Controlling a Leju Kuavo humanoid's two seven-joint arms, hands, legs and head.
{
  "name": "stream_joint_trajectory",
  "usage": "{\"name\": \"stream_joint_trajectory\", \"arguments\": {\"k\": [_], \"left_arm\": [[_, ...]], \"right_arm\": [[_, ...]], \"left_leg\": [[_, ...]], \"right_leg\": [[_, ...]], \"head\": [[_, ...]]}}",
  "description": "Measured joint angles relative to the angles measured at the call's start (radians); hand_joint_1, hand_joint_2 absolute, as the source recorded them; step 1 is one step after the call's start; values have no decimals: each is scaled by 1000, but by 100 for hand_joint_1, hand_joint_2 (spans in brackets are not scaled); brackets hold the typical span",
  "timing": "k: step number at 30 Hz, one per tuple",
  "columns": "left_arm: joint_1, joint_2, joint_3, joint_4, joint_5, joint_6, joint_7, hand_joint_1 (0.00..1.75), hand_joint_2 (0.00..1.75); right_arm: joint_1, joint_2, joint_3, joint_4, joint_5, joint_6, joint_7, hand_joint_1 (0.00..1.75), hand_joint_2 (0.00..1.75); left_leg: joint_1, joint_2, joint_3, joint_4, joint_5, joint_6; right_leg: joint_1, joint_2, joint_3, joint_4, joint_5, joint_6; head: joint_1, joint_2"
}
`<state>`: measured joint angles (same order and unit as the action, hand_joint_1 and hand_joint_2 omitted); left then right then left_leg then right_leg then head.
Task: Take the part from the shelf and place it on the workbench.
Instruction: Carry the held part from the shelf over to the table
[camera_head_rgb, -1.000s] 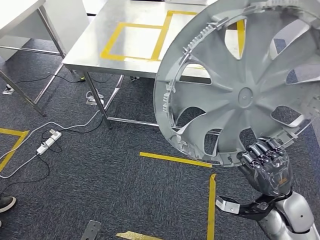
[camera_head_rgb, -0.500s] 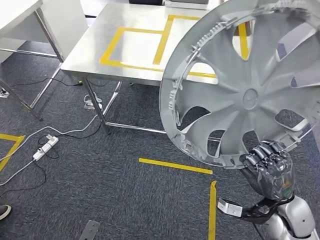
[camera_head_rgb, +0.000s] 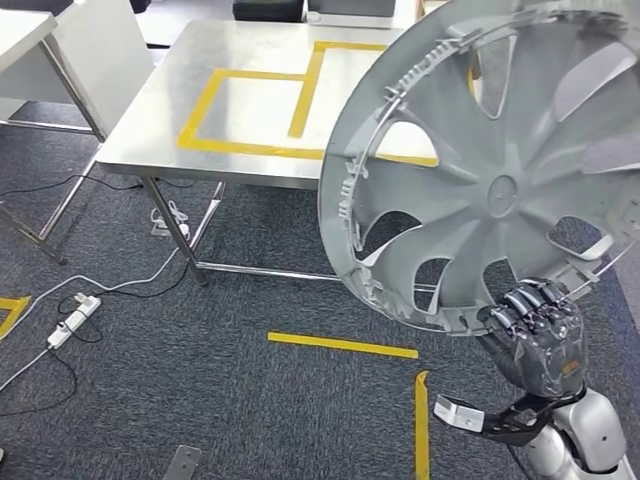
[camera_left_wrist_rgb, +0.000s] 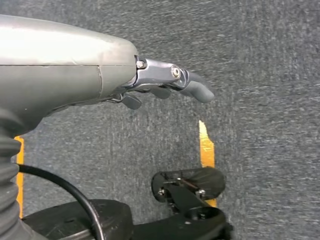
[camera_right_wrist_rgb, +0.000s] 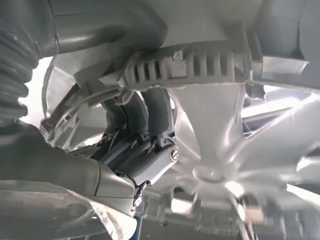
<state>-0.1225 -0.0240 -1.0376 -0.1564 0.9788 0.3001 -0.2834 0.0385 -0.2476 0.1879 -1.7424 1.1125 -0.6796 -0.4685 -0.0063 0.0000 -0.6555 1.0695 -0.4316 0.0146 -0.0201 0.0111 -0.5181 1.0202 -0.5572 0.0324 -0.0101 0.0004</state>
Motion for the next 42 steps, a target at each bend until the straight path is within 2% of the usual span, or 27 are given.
{"name": "stream_joint_trajectory", "arguments": {"k": [3,5,7,8,9,10,11,12,13,14,15,18,20,22,24,25,26,27,29,30,31,35,37,39,40,41,42], "left_arm": [[0,-2,0,0,0,0,-1,0,175],[-1,-2,0,0,1,0,-2,0,175],[-4,-1,0,0,1,1,-2,0,175],[-5,-2,0,0,1,1,-1,0,175],[-4,-2,0,0,0,1,-1,0,175],[-3,-2,-1,0,0,1,0,0,175],[-2,-3,-1,0,0,1,0,0,175],[-1,-4,-1,0,0,1,0,0,175],[-2,-4,-1,0,0,1,0,0,175],[-3,-4,-1,0,0,1,0,0,175],[-3,-4,-1,0,0,0,0,0,175],[-4,-4,-4,0,-3,-3,0,0,175],[-5,-4,-7,0,-5,-3,0,0,175],[-5,-4,-9,0,-7,-3,0,0,175],[-3,-5,-11,0,-8,-3,0,0,175],[-1,-6,-12,0,-8,-3,0,0,175],[0,-6,-13,0,-9,-3,0,0,175],[1,-6,-14,0,-9,-3,0,0,175],[0,-4,-16,0,-9,-3,0,0,175],[0,-4,-16,0,-9,-3,0,0,175],[-1,-4,-16,0,-9,-3,0,0,175],[-1,-4,-18,0,-9,-2,-4,0,175],[-2,-4,-18,0,-9,-2,-4,0,175],[-3,-4,-18,0,-9,-2,-5,0,175],[-2,-4,-18,0,-9,-3,-5,0,175],[-1,-5,-18,0,-9,-3,-5,0,175],[1,-5,-18,0,-9,-4,-5,0,175]], "right_arm": [[-1,0,4,0,-5,0,3,175,175],[-3,0,7,0,-7,0,4,175,175],[-3,0,10,1,-8,0,4,175,175],[-2,0,11,2,-9,0,3,175,175],[-1,0,13,3,-9,0,3,175,175],[-1,0,14,4,-9,0,3,175,175],[-1,0,15,5,-9,0,2,175,175],[-2,0,15,5,-9,0,2,175,175],[-2,0,16,5,-9,0,2,175,175],[-4,0,16,6,-8,0,3,175,175],[-4,0,17,6,-8,0,3,175,175],[0,-1,18,5,-6,0,9,175,175],[4,-3,18,3,-7,0,14,175,175],[5,-4,18,1,-8,0,17,175,175],[6,-4,18,1,-8,0,17,175,175],[7,-4,18,1,-8,0,18,175,175],[9,-4,18,1,-8,0,18,175,175],[10,-4,18,1,-8,0,18,175,175],[12,-4,19,1,-8,0,18,175,175],[11,-4,19,0,-8,0,18,175,175],[10,-4,19,0,-7,0,18,175,175],[12,-11,21,-3,-4,0,23,175,175],[13,-16,21,-6,-2,0,26,175,175],[17,-20,21,-7,-1,0,28,175,175],[20,-21,21,-7,0,0,29,175,175],[23,-21,21,-7,1,0,29,175,175],[25,-21,21,-7,2,0,29,175,175]], "left_leg": [[1,-2,15,-27,-16,12],[4,-2,30,-40,-18,23],[2,-2,39,-43,-25,33],[0,-2,42,-43,-29,36],[-1,-2,48,-43,-35,37],[-2,-3,56,-43,-41,37],[-2,-3,67,-43,-48,37],[-2,-3,77,-43,-56,35],[-4,-4,85,-42,-63,31],[-5,-4,90,-41,-69,26],[-7,-5,92,-40,-73,21],[-6,-4,95,-42,-79,10],[-4,-3,94,-27,-92,-1],[0,-3,53,61,-132,-14],[6,-3,-25,198,-178,-24],[9,-3,-54,241,-180,-26],[11,-3,-69,249,-163,-28],[12,-3,-63,217,-125,-27],[12,-3,-21,91,-37,-22],[10,-3,3,33,-14,-18],[8,-3,17,-1,-9,-13],[6,-4,37,-35,-28,11],[9,-4,50,-44,-33,24],[7,-4,58,-45,-43,32],[5,-4,64,-45,-48,33],[5,-4,71,-44,-55,33],[5,-4,80,-44,-62,33]], "right_leg": [[-1,-1,5,-8,-6,15],[-1,-3,-23,45,-33,21],[-1,-4,-107,183,-77,22],[-1,-4,-152,247,-89,23],[-1,-4,-186,282,-83,24],[-1,-5,-199,275,-55,24],[0,-5,-190,229,-11,23],[0,-7,-169,161,40,21],[1,-10,-142,97,72,19],[3,-12,-118,47,89,14],[5,-13,-104,20,91,10],[8,-11,-92,6,80,-2],[4,-10,-83,1,77,-13],[1,-12,-70,-3,71,-24],[0,-12,-58,-3,61,-29],[0,-10,-51,-3,55,-29],[0,-9,-43,-3,49,-28],[0,-7,-33,-3,42,-27],[0,-5,-15,-4,27,-20],[2,-4,-9,-3,20,-14],[3,-3,-6,-4,15,-7],[0,-7,-5,-5,-1,17],[0,-8,-43,67,-36,22],[1,-8,-129,205,-85,24],[1,-8,-169,261,-96,25],[1,-8,-196,288,-87,25],[0,-8,-204,277,-59,26]], "head": [[1,0],[3,0],[4,0],[4,0],[4,0],[4,0],[4,0],[4,0],[4,0],[4,0],[4,0],[2,0],[1,0],[0,0],[-1,0],[-1,0],[-2,0],[-2,0],[-1,0],[-1,0],[0,0],[1,0],[4,0],[6,0],[5,0],[5,0],[6,0]]}}
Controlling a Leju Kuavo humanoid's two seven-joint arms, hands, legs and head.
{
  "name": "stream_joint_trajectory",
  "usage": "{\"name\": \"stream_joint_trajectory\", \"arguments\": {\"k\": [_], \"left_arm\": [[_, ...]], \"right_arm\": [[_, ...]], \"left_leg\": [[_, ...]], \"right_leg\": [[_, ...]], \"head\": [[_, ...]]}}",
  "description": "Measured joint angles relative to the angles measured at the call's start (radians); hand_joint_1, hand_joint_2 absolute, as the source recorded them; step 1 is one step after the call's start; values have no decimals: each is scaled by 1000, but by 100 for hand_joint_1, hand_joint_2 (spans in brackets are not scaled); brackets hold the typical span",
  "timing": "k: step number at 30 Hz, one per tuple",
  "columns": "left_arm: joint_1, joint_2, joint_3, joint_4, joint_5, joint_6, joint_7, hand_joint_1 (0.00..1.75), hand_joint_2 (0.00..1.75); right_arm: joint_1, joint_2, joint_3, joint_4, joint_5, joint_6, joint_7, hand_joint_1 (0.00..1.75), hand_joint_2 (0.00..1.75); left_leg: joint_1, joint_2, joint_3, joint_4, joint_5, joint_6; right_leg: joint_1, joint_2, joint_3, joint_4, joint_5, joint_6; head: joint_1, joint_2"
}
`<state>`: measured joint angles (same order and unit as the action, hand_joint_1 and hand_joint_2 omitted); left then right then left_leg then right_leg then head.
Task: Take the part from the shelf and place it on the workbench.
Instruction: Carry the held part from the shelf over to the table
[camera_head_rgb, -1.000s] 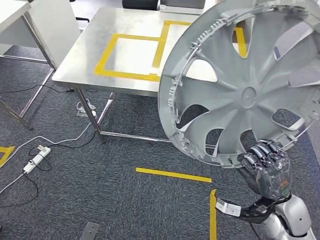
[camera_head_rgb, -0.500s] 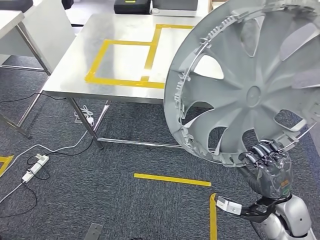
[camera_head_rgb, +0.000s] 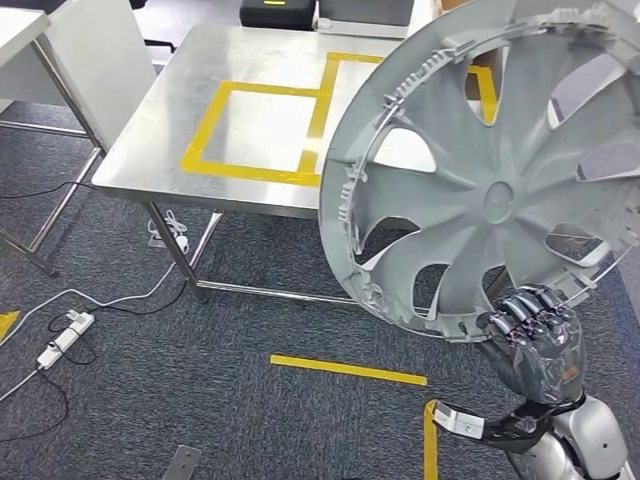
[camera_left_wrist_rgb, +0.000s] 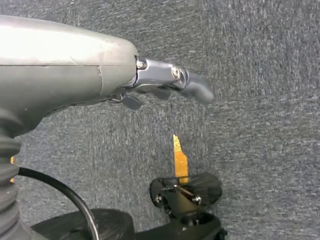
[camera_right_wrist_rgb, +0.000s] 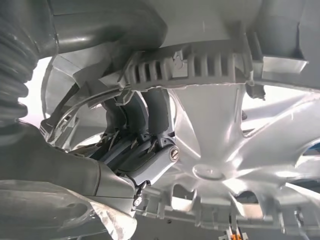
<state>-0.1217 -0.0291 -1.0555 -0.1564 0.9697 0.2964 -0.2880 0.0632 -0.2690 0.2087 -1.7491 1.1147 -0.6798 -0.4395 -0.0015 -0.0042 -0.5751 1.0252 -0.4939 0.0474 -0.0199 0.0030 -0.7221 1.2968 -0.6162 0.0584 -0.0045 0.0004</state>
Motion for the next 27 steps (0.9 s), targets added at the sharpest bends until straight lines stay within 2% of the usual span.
{"name": "stream_joint_trajectory", "arguments": {"k": [1,2,3,4,5,8,10,11,13,14,15,16,17,18,19,20,22,24,25,27], "left_arm": [[1,-1,0,0,0,0,0,0,175],[1,-1,0,0,0,0,0,0,175],[1,-1,0,0,0,0,0,0,175],[0,-1,0,0,0,0,0,0,175],[0,0,0,0,0,0,0,0,175],[-1,0,0,0,0,-1,0,0,175],[-3,0,0,0,0,-2,0,0,175],[-3,0,0,0,0,-3,0,0,175],[-1,-1,-1,0,0,-6,0,0,175],[1,-1,-1,0,0,-6,0,0,175],[3,-2,-1,0,0,-7,0,0,175],[5,-1,-1,0,0,-7,0,0,175],[5,0,-1,0,0,-7,0,0,175],[6,2,-2,0,1,-7,0,0,175],[6,3,-2,0,2,-7,0,0,175],[5,4,-2,0,3,-7,0,0,175],[5,4,-3,1,4,-7,-1,0,175],[5,4,-4,1,4,-7,-1,0,175],[5,4,-4,1,6,-7,-1,0,175],[4,4,-6,1,8,-7,-1,0,175]], "right_arm": [[1,-1,0,0,1,0,0,175,175],[1,-2,0,0,2,0,0,175,175],[1,-3,0,0,2,0,0,175,175],[0,-4,0,0,2,0,0,175,175],[1,-5,1,-1,2,0,0,175,175],[5,-7,1,-2,5,0,4,175,175],[6,-10,2,-2,6,0,9,175,175],[6,-11,2,-3,7,0,13,175,175],[6,-16,4,-2,7,0,20,175,175],[6,-18,5,-1,8,0,23,175,175],[6,-22,7,-1,9,0,25,175,175],[6,-25,8,0,11,0,27,175,175],[6,-28,9,0,12,0,29,175,175],[7,-30,10,1,13,0,31,175,175],[6,-32,12,1,14,0,33,175,175],[6,-34,15,2,15,0,34,175,175],[6,-39,21,3,19,0,36,175,175],[7,-48,27,3,24,0,39,175,175],[6,-53,30,3,26,0,41,175,175],[7,-59,33,3,27,0,42,175,175]], "left_leg": [[1,0,11,0,-8,-2],[1,0,23,0,-17,-5],[0,-1,32,1,-26,-10],[-2,-2,38,2,-34,-15],[-4,-2,41,2,-40,-20],[-4,0,48,2,-51,-32],[-2,1,31,49,-74,-42],[-1,1,3,103,-94,-47],[1,1,-78,235,-127,-51],[1,1,-111,276,-126,-51],[1,1,-129,284,-104,-48],[-1,1,-130,253,-64,-42],[-5,1,-118,195,-13,-34],[-10,1,-101,138,25,-24],[-15,1,-82,88,48,-15],[-19,1,-67,53,50,-8],[-22,0,-47,18,32,-2],[-16,-2,-27,-6,27,0],[-13,-3,-16,-13,25,3],[-11,-4,-1,-19,18,6]], "right_leg": [[-1,-1,11,-46,44,0],[-2,-3,34,-115,93,0],[-1,-5,63,-177,126,0],[0,-6,87,-225,142,-4],[2,-6,101,-250,143,-8],[2,-1,114,-259,126,-28],[-1,-1,128,-263,116,-42],[-1,-3,136,-264,110,-47],[0,-3,152,-264,96,-53],[1,-2,161,-264,89,-54],[2,0,172,-264,81,-54],[2,1,184,-264,72,-53],[3,3,197,-265,62,-51],[2,3,206,-267,54,-48],[2,4,214,-270,46,-44],[2,4,218,-275,42,-40],[2,3,229,-282,45,-27],[0,0,229,-274,44,-17],[0,0,217,-251,35,-15],[0,0,151,-146,0,-11]], "head": [[0,0],[0,0],[1,0],[2,0],[2,0],[-1,0],[-3,0],[-4,0],[-5,0],[-5,0],[-5,0],[-6,0],[-6,0],[-5,0],[-5,0],[-5,0],[-4,0],[-3,0],[-2,0],[1,0]]}}
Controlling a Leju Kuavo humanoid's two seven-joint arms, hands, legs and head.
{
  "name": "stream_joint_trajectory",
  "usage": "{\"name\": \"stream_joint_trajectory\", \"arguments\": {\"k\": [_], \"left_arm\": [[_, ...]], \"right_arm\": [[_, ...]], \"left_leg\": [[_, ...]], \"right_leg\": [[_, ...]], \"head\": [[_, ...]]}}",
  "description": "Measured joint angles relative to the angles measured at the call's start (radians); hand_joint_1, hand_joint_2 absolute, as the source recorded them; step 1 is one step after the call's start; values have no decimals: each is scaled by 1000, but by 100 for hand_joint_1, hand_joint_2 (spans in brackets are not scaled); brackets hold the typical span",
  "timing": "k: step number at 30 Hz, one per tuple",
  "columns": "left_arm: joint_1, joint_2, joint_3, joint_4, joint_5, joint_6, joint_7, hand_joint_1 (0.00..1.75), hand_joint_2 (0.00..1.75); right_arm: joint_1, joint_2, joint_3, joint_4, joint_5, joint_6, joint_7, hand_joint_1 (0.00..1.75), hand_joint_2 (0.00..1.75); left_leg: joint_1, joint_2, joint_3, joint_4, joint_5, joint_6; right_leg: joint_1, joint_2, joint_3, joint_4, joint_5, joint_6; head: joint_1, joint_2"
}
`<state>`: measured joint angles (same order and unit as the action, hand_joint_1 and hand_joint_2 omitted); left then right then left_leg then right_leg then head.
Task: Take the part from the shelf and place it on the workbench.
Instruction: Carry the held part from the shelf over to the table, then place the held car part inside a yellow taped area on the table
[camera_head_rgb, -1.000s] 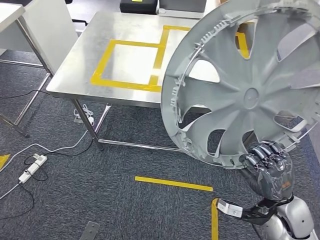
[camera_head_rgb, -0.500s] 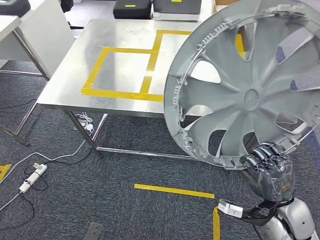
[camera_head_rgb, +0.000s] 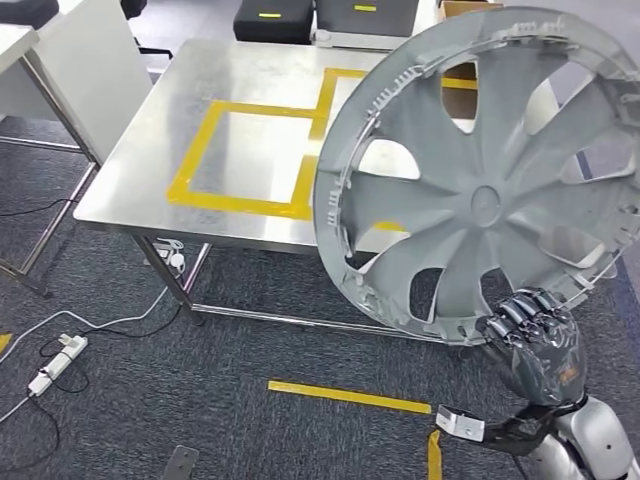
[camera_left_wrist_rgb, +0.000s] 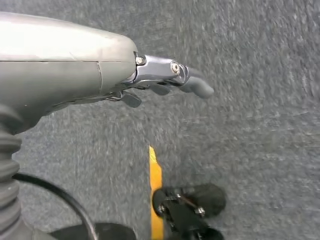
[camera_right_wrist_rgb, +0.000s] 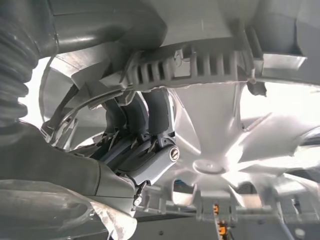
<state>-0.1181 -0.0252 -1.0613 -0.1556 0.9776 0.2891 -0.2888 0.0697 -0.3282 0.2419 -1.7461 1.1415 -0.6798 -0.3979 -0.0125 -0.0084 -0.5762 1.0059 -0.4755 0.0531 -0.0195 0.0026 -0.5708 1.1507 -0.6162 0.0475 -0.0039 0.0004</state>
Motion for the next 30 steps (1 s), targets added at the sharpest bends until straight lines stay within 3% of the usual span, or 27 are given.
{"name": "stream_joint_trajectory", "arguments": {"k": [2,3,4,6,7,8,11,12,14,17,18,19,20,22,24,28,30], "left_arm": [[1,-1,-1,0,1,-1,0,0,175],[2,-2,-2,0,1,-1,0,0,175],[3,-2,-2,0,2,-1,0,0,175],[3,-2,-2,0,2,-1,0,0,175],[2,-1,-2,1,2,-1,0,0,175],[0,0,-2,1,2,-1,0,0,175],[-4,1,-3,2,3,-1,0,0,175],[-5,1,-3,2,3,-1,0,0,175],[-8,1,-3,2,3,-1,-1,0,175],[-9,0,-4,2,6,-1,-3,0,175],[-8,0,-4,2,7,0,-4,0,175],[-8,0,-4,2,9,0,-4,0,175],[-8,0,-4,2,11,1,-5,0,175],[-8,4,-4,2,12,1,-5,0,175],[-9,8,-4,2,13,2,-6,0,175],[-10,8,-5,2,13,3,-7,0,175],[-12,7,-5,2,13,3,-8,0,175]], "right_arm": [[3,-3,2,0,0,0,-2,175,175],[5,-4,2,0,0,0,-3,175,175],[6,-4,2,0,1,0,-4,175,175],[7,-5,3,0,2,0,-4,175,175],[6,-6,3,2,2,0,-4,175,175],[5,-8,4,3,3,0,-3,175,175],[4,-17,7,3,2,0,0,175,175],[4,-19,7,3,2,0,1,175,175],[2,-24,7,2,1,0,2,175,175],[-1,-30,9,2,0,0,7,175,175],[-1,-32,10,2,0,0,9,175,175],[-1,-33,11,2,0,0,10,175,175],[-2,-35,13,2,0,0,10,175,175],[-4,-36,16,3,0,0,11,175,175],[-6,-37,19,3,-1,0,11,175,175],[-12,-41,22,4,-1,0,12,175,175],[-18,-45,23,4,-1,0,13,175,175]], "left_leg": [[0,0,12,0,-14,0],[1,0,21,0,-22,-1],[3,0,34,0,-31,-4],[6,0,61,0,-53,-12],[7,0,72,2,-64,-18],[6,-1,77,3,-73,-25],[6,0,83,9,-85,-39],[6,1,77,28,-81,-43],[8,2,25,121,-81,-53],[10,3,-98,292,-142,-59],[9,3,-123,309,-154,-56],[7,3,-134,297,-145,-50],[2,3,-130,254,-112,-41],[-15,3,-102,129,-14,-13],[-28,4,-80,49,31,7],[-25,3,-40,3,33,17],[-18,2,-22,-8,31,18]], "right_leg": [[0,0,-85,106,-31,6],[-1,0,-111,121,-27,9],[-2,-1,-121,102,-3,13],[-7,-3,-101,-7,92,22],[-6,-5,-90,-60,124,23],[-5,-6,-80,-95,146,16],[1,-4,-69,-109,146,-18],[0,-3,-63,-110,144,-25],[-1,-2,-45,-114,134,-37],[2,-1,-18,-116,112,-46],[4,0,-8,-117,104,-46],[6,2,3,-117,96,-47],[8,3,15,-118,88,-47],[11,4,34,-119,73,-45],[12,4,44,-126,62,-37],[11,2,53,-105,62,-9],[9,2,8,-30,30,-1]], "head": [[0,0],[0,0],[0,0],[1,0],[2,0],[2,0],[3,0],[3,0],[3,0],[3,0],[3,0],[3,0],[3,0],[3,0],[4,0],[5,0],[8,0]]}}
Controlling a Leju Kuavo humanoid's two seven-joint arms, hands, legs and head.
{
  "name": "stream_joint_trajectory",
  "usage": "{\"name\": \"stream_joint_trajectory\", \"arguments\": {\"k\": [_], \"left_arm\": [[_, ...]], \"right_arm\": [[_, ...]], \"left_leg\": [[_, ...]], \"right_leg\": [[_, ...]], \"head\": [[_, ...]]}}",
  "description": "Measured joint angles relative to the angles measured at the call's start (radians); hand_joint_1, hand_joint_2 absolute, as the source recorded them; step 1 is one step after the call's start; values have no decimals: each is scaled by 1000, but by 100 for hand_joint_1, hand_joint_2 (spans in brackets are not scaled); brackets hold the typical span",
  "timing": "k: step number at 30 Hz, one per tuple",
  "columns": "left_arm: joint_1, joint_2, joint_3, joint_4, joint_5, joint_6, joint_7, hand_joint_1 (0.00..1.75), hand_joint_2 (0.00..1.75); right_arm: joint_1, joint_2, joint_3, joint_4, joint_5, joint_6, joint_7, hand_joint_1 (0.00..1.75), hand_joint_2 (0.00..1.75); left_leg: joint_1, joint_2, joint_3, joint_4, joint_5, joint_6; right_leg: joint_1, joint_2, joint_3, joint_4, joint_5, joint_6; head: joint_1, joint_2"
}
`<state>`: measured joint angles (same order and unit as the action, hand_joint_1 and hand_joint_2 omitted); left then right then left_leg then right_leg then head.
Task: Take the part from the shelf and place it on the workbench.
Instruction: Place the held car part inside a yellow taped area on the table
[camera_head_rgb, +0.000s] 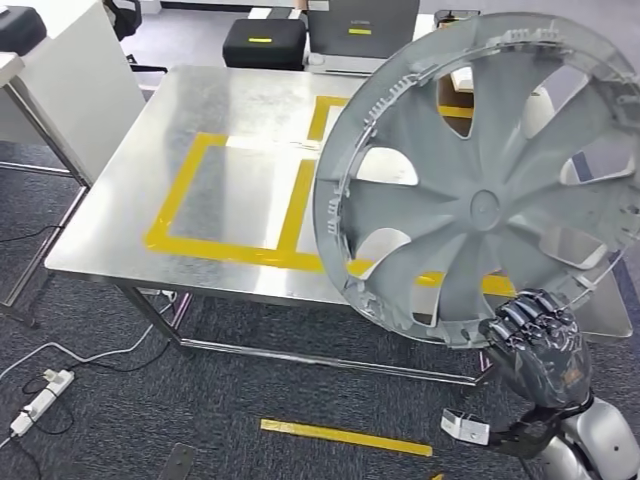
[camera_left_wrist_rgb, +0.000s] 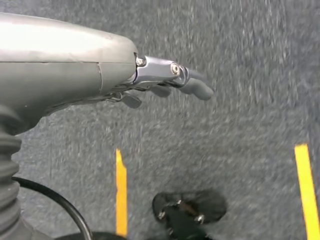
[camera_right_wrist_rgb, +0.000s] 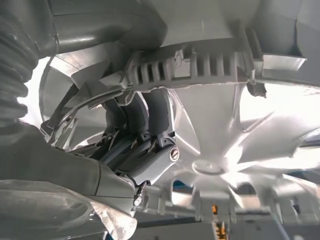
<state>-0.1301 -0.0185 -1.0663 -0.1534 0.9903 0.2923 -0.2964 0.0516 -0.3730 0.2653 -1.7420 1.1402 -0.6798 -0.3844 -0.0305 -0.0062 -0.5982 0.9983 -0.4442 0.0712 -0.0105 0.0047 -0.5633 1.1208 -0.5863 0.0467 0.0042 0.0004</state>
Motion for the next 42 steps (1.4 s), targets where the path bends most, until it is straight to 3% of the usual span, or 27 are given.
{"name": "stream_joint_trajectory", "arguments": {"k": [2,3,4,5,7,9,11,13,15,18,19,20,22,24,26,29,30,32,34,36,38,40,42], "left_arm": [[0,-1,-2,0,0,0,1,0,175],[1,-2,-3,0,0,0,1,0,175],[2,-2,-4,0,0,1,2,0,175],[2,-2,-4,0,0,2,3,0,175],[0,-2,-5,0,0,4,3,0,175],[-3,-1,-5,0,0,4,3,0,175],[-6,0,-6,0,1,4,2,0,175],[-7,1,-6,0,1,4,1,0,175],[-9,2,-6,0,1,4,-1,0,175],[-10,0,-13,0,-7,2,-4,0,175],[-10,0,-17,0,-11,2,-5,0,175],[-11,0,-21,0,-15,2,-4,0,175],[-15,1,-29,0,-25,2,3,0,175],[-20,2,-42,0,-41,3,17,0,175],[-26,4,-57,0,-56,3,29,0,175],[-40,5,-77,0,-72,-2,36,0,175],[-46,5,-83,0,-77,-5,37,0,175],[-55,5,-93,0,-83,-8,42,0,175],[-57,5,-101,0,-86,-12,46,0,175],[-57,5,-110,0,-91,-17,48,0,175],[-58,5,-117,0,-96,-22,48,0,175],[-62,6,-121,0,-98,-30,46,0,175],[-69,7,-127,0,-109,-40,43,0,175]], "right_arm": [[-3,-4,4,1,0,0,2,175,175],[-4,-6,8,3,2,0,5,175,175],[-7,-10,13,6,4,0,9,175,175],[-12,-15,18,9,7,0,15,175,175],[-30,-25,28,17,12,1,28,175,175],[-54,-31,39,27,16,3,37,175,175],[-68,-36,47,33,18,5,40,175,175],[-76,-39,52,35,18,5,41,175,175],[-87,-42,58,38,22,7,45,175,175],[-129,-48,81,59,45,25,56,175,175],[-149,-51,93,72,51,35,58,175,175],[-169,-53,106,85,53,44,60,175,175],[-208,-56,132,112,54,64,61,175,175],[-259,-56,162,146,56,98,62,175,175],[-326,-56,201,195,56,140,61,175,175],[-442,-44,279,286,45,198,57,175,175],[-478,-36,303,315,39,211,58,175,175],[-532,-15,348,370,30,229,60,175,175],[-561,3,381,408,23,236,61,175,175],[-588,17,407,438,19,246,62,175,175],[-620,30,430,462,23,264,63,175,175],[-662,47,461,497,33,294,61,175,175],[-711,71,507,549,35,335,52,175,175]], "left_leg": [[4,0,8,0,-8,0],[6,0,13,0,-14,-3],[9,-1,20,1,-21,-6],[12,-1,29,2,-28,-10],[16,-1,47,6,-46,-22],[16,-1,51,14,-60,-36],[15,-1,50,20,-68,-47],[17,-1,47,39,-74,-57],[21,1,7,121,-101,-68],[27,1,-99,294,-167,-78],[28,1,-117,307,-162,-77],[27,1,-117,285,-136,-74],[22,2,-79,161,-49,-59],[15,3,-45,55,-4,-44],[9,3,-39,28,-3,-36],[15,3,-30,8,16,-29],[18,3,-27,1,20,-27],[19,3,-26,-1,20,-23],[19,0,-26,0,18,-22],[22,-3,-25,4,14,-26],[24,-4,-25,12,8,-33],[21,-3,-32,25,1,-43],[19,-2,-40,34,1,-52]], "right_leg": [[-3,0,-78,111,-44,8],[-4,-1,-110,143,-56,13],[-7,-1,-128,145,-50,17],[-10,-2,-129,112,-21,23],[-18,-4,-102,-5,73,33],[-19,-5,-79,-83,115,22],[-15,-5,-70,-91,111,-5],[-17,-6,-58,-93,116,-19],[-18,-7,-46,-96,112,-28],[-14,-3,-38,-96,103,-38],[-13,-1,-35,-96,100,-39],[-12,2,-31,-96,98,-39],[-10,5,-22,-97,92,-37],[-9,6,-21,-98,90,-32],[-10,8,-24,-101,90,-21],[-10,5,-39,-83,73,-7],[-10,3,-57,-47,52,-5],[-10,1,-118,78,-5,-1],[-11,1,-166,165,-23,5],[-13,0,-152,118,28,10],[-15,-2,-106,8,90,12],[-14,-2,-69,-63,108,9],[-10,-1,-56,-83,103,-1]], "head": [[2,0],[1,0],[1,0],[1,0],[2,0],[4,0],[5,0],[4,0],[3,0],[2,0],[2,0],[2,0],[2,0],[2,0],[2,0],[5,0],[7,0],[9,0],[9,0],[9,0],[9,0],[9,0],[7,0]]}}
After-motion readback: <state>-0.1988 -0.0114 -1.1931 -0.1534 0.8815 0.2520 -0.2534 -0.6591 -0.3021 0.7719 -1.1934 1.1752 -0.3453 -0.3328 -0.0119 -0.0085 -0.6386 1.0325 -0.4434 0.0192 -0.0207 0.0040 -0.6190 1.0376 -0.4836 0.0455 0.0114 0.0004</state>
